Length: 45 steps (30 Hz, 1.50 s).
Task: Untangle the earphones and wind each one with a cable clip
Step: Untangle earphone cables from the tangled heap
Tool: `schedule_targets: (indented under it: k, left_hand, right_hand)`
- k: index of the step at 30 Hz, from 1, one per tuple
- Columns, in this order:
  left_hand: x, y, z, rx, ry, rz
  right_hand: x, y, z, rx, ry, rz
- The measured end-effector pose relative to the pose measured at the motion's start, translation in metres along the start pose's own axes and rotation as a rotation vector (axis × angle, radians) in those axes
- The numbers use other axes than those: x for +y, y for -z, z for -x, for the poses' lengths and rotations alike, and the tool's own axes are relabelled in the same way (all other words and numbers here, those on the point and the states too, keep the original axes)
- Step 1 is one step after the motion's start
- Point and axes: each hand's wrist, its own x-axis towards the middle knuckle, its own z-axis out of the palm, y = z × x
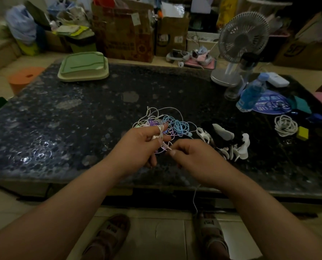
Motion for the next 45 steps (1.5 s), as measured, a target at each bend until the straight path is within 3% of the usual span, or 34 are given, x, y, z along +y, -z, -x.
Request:
schedule_targets:
  k: [6, 10, 15, 17, 21, 25, 28, 31, 33, 40, 45]
  left_hand:
    - [0.007, 0.001, 0.0, -0.037, 0.079, 0.325]
    - [0.011, -0.003, 0.003, -0.172, 0.108, 0.42]
    - [0.009, -0.017, 0.015, -0.432, 0.17, 0.285]
    - [0.007, -0.023, 0.017, -0.426, 0.191, 0.265]
    - [0.004, -0.023, 0.013, -0.387, 0.18, 0.298]
    - [0.009, -0.023, 0.015, -0.392, 0.151, 0.322]
    - [0.011, -0.018, 0.013, -0.325, 0.075, 0.35]
    - [0.007, -0.011, 0.002, -0.165, -0.001, 0.299]
    - [0.002, -0.007, -0.003, -0.066, -0.028, 0.156]
    - [-0.007, -0.006, -0.003, -0.029, -0.035, -0.219]
    - [-0.006, -0.005, 0.002, -0.235, -0.038, -0.39]
  right_hand:
    - [0.008, -0.002, -0.005, 0.02, -0.021, 0.102]
    - [0.019, 0.001, -0.014, 0.195, -0.082, 0.166]
    - [0.016, 0.042, -0.021, 0.499, -0.132, -0.216]
    - [0.012, 0.05, -0.017, 0.439, -0.119, -0.375]
    - [0.007, 0.043, -0.009, 0.236, -0.041, -0.376]
    - [0.019, 0.04, -0.019, 0.362, -0.17, -0.416]
    - [0.03, 0.039, -0.018, 0.225, -0.244, -0.265]
    - [0.023, 0.024, -0.01, -0.035, -0.126, 0.008]
    - [0.014, 0.014, -0.007, -0.097, -0.029, 0.059]
    - [0.006, 0.016, -0.004, -0.021, 0.073, 0.17]
    - [0.006, 0.03, -0.004, 0.051, 0.112, 0.005]
